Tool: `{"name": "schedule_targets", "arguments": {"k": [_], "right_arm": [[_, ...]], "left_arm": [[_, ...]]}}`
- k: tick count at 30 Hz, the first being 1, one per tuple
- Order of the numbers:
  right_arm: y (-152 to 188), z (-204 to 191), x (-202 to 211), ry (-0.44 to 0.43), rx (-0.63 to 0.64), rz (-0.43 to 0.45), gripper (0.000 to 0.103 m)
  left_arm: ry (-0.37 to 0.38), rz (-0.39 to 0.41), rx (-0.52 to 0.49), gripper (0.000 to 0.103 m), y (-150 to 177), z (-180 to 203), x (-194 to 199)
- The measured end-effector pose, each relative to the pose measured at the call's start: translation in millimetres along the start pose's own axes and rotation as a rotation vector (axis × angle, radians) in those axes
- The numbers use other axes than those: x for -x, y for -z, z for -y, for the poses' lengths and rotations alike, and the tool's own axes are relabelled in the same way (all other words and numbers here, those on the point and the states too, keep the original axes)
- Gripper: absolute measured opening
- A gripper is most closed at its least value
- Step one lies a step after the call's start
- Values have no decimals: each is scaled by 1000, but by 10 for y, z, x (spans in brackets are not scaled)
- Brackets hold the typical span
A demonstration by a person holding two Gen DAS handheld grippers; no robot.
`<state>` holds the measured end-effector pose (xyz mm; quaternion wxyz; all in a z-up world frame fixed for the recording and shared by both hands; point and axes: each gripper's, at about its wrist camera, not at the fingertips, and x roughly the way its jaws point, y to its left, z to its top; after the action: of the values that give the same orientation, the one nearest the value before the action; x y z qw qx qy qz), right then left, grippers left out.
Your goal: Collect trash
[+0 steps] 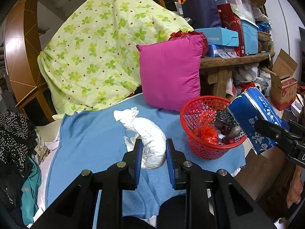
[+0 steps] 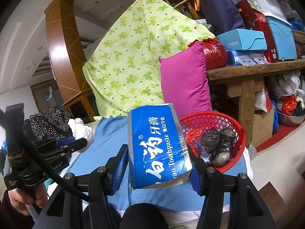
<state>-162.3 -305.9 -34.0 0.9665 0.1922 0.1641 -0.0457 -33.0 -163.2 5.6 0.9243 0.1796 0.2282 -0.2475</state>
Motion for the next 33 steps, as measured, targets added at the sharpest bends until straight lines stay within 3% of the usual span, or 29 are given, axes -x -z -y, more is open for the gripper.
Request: {"name": "schedule_targets", "arguments": {"k": [33], "right_arm": [[56, 139, 1, 19, -49, -10, 61]], "left_arm": [[25, -32, -14, 26, 66, 120, -116]]}}
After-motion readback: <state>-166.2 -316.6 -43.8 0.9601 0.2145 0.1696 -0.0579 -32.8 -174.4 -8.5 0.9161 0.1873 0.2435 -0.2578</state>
